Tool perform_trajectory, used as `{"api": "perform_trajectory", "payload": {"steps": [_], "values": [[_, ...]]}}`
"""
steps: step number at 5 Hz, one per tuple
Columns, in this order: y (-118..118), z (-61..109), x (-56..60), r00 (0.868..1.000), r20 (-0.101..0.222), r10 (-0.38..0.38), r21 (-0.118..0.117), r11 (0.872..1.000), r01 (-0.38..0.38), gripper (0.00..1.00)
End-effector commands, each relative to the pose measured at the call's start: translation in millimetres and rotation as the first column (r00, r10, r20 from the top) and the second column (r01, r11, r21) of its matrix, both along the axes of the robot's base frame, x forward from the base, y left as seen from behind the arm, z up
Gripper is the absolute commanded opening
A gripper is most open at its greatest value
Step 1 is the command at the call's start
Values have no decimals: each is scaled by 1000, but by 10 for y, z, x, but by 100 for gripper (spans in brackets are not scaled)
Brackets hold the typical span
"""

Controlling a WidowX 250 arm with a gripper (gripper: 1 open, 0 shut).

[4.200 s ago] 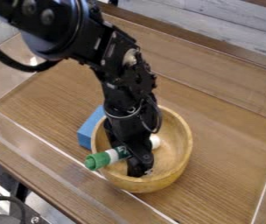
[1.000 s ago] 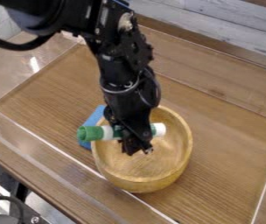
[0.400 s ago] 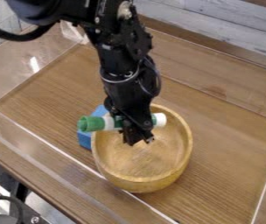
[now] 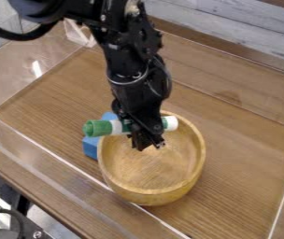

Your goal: Remove the green marker from inside the brown bowl and put it on the table

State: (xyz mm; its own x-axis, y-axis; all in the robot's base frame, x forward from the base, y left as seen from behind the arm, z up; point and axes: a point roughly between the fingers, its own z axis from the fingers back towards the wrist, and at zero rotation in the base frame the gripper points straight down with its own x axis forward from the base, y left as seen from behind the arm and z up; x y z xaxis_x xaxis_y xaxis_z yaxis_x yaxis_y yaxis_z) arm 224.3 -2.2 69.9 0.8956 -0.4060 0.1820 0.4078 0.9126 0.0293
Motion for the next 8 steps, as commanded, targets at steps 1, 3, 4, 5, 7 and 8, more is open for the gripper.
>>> {"api": "perform_trajectory", "payload": {"steps": [1, 3, 4, 5, 7, 8], "values": [[45, 162, 149, 997, 79, 10, 7, 1000, -10, 0], [66, 186, 212, 995, 102, 11, 8, 1000, -12, 0], [85, 222, 259, 993, 113, 33, -12, 999, -32, 100], [171, 264, 362, 990, 133, 47, -8, 999, -47, 0], [106, 145, 320, 991, 131, 3, -13, 1000, -2, 100], [51, 110, 266, 991, 127, -37, -21, 999, 40, 100]]}}
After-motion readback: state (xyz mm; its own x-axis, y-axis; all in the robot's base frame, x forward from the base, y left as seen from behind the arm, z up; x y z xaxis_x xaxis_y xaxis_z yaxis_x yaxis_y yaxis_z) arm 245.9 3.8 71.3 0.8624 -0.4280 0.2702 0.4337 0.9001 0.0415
